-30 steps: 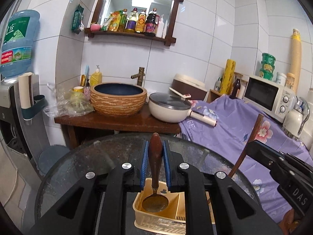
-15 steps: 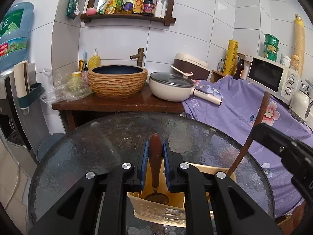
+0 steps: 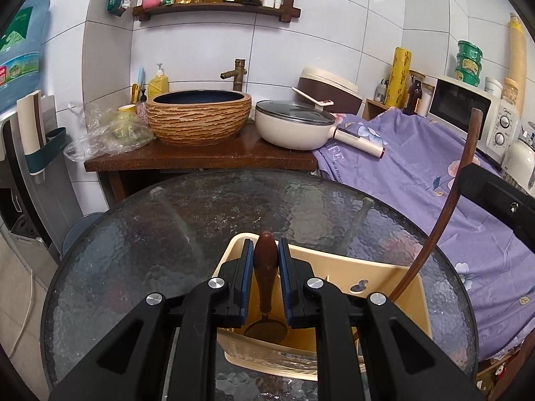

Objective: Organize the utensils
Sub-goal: 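Lower the spoon and chopstick into the holder and open both tools, then move both tools back toward the utensils on the table, then grasp a brown chopstick with the left tool while the right tool grasps the black gold-tipped chopstick, then carry both chopsticks to the holder and insert them upright, then open both tools to release the chopsticks into the holder, then move the left tool toward the remaining chopsticks while the right tool approaches a metal spoon, then grasp the black chopstick with the left tool while the right tool grasps and lifts the metal spoon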

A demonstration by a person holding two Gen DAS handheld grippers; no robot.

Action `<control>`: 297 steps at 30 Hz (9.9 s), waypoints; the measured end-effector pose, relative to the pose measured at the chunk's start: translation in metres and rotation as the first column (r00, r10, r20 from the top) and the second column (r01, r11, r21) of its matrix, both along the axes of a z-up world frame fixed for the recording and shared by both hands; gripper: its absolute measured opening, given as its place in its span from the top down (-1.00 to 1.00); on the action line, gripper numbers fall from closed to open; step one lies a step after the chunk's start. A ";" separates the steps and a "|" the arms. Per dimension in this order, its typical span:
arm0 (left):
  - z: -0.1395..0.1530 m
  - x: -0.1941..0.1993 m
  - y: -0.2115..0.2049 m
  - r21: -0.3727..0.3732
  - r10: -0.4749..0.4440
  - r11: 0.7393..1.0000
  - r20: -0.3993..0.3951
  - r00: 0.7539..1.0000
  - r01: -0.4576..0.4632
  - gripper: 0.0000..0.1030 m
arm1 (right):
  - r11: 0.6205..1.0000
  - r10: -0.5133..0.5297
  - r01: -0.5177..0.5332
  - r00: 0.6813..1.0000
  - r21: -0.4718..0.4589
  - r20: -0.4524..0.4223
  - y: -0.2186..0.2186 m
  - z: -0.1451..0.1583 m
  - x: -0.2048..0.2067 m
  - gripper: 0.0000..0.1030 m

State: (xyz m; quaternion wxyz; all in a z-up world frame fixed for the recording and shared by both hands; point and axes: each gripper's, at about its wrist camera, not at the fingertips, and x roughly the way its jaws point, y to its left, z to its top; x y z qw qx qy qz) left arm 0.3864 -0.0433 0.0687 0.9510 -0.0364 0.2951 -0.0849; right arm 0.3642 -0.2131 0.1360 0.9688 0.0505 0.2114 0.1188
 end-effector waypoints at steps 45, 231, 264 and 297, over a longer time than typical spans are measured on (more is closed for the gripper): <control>-0.088 -0.192 0.089 0.155 0.178 0.973 -0.033 0.983 -0.171 -0.87 | 0.986 -0.136 0.160 0.938 0.049 -0.318 -0.045 -0.161 -0.160 -0.79; 0.012 -0.091 0.059 -0.009 0.051 0.999 0.107 0.993 -0.051 -0.60 | 0.988 -0.142 0.128 0.976 -0.092 -0.163 -0.004 -0.064 -0.086 -0.08; -0.117 -0.175 0.090 0.011 -0.006 1.000 -0.245 0.970 0.009 0.05 | 0.995 -0.078 0.045 0.896 -0.085 -0.438 0.021 -0.174 -0.155 0.32; -0.127 -0.154 0.067 0.077 -0.017 0.996 -0.290 0.957 0.041 0.30 | 0.962 -0.255 0.174 0.844 -0.209 -0.472 0.036 -0.194 -0.102 0.14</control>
